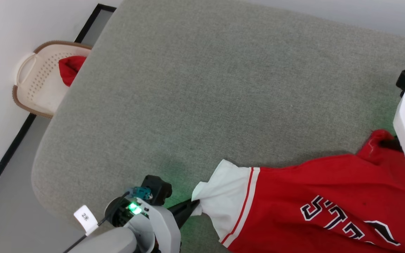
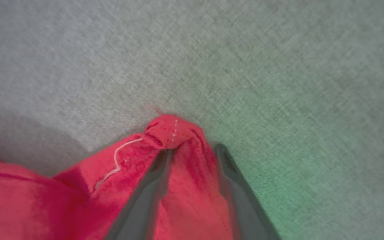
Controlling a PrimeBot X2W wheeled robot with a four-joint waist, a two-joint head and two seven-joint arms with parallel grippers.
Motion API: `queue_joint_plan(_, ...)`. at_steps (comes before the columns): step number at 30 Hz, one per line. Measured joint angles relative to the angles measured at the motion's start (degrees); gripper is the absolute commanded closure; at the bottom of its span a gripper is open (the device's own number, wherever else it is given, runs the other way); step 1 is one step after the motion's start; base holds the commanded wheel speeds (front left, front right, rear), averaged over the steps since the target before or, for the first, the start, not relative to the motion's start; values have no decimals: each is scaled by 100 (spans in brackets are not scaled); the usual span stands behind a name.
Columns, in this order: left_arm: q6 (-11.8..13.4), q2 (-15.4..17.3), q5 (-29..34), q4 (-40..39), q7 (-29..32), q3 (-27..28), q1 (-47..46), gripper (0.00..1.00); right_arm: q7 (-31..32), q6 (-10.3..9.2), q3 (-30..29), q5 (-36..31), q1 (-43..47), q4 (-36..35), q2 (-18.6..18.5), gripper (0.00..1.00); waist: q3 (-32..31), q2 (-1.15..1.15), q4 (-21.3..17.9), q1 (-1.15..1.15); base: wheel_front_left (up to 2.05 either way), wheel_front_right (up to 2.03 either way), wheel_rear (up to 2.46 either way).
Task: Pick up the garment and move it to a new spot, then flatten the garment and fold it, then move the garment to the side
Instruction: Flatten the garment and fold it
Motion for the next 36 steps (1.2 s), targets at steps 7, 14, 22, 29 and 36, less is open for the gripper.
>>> queue_joint_plan(7, -107, 10, -12, 164, 101, -10, -102, 100, -5, 0, 78, 96, -194, 335, 147, 100, -50, 0, -97, 0, 0, 0, 0)
queue_joint_plan(14, -423, 264, -290, -105, 845, 31, -576, 100, -397, -1, -3, 257, -424, 541, 446, 100, -296, 0, -284, 0, 0, 0, 0)
queue_joint_plan(22, -637, 688, -350, -318, 2203, 263, -2090, 100, -1139, -1, -42, 333, -911, 398, 578, 100, -791, 0, -546, 0, 0, 0, 0)
queue_joint_plan(29, -931, 643, -101, 508, 2762, 468, -3540, 100, -1993, -1, -58, 220, -1399, 335, 605, 100, -1228, 0, -846, 0, 0, 0, 0)
queue_joint_plan(36, -1046, 435, 448, 1697, 2491, 564, -4692, 100, -2786, -1, -67, -86, -1882, 654, 646, 100, -1576, 0, -1234, 0, 0, 0, 0)
